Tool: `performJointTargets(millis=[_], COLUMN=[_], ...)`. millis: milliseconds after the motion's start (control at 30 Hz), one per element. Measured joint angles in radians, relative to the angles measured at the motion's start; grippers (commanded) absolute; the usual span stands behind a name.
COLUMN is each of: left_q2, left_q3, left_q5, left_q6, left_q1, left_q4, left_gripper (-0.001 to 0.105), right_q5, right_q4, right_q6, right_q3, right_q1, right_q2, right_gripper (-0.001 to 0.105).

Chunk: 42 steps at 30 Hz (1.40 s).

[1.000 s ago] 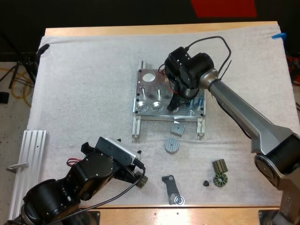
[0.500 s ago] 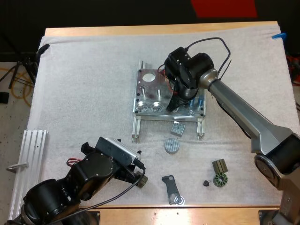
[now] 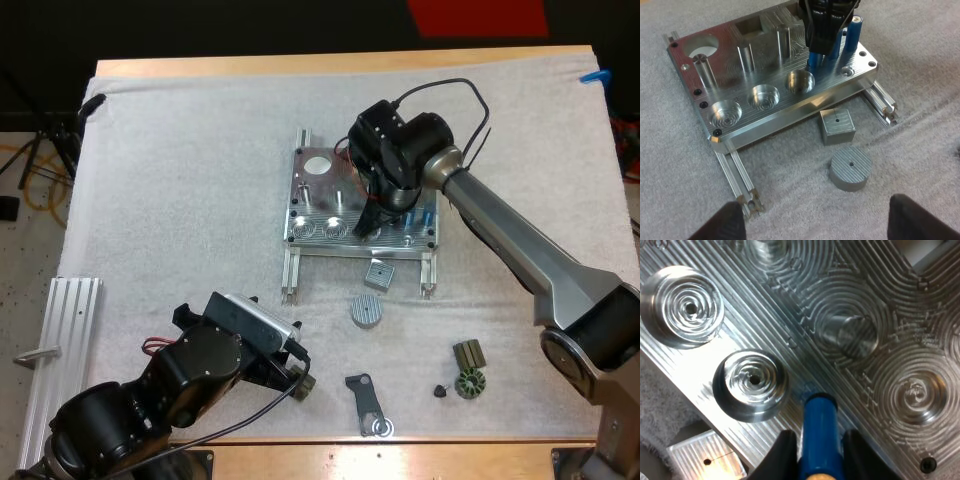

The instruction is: Load cells from right to left

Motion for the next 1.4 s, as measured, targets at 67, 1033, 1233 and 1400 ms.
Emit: performJointTargets(millis=[67, 1033, 1233, 1400], left_q2=[0.0, 0.0, 0.0, 0.0], left_q3=[0.0, 0.0, 0.0, 0.0], left_q5=[0.0, 0.0, 0.0, 0.0], left_q6=[0.0, 0.0, 0.0, 0.0], left_q1=[0.0, 0.0, 0.0, 0.0], left_q4=[0.0, 0.0, 0.0, 0.0], left_gripper=[0.059, 0.059, 0.059, 0.059], right_q5=[0.013, -0.011, -0.011, -0.025], right_q4=[-0.002, -0.038, -0.038, -0.047], right_q6=[-0.001, 0.022, 0.024, 0.044], right_q3=[0.0, 0.0, 0.0, 0.0], right_q1=[0.0, 0.0, 0.0, 0.0], right_q2=[0.0, 0.007, 0.007, 0.01], right_gripper=[0.0, 0.0, 0.0, 0.0])
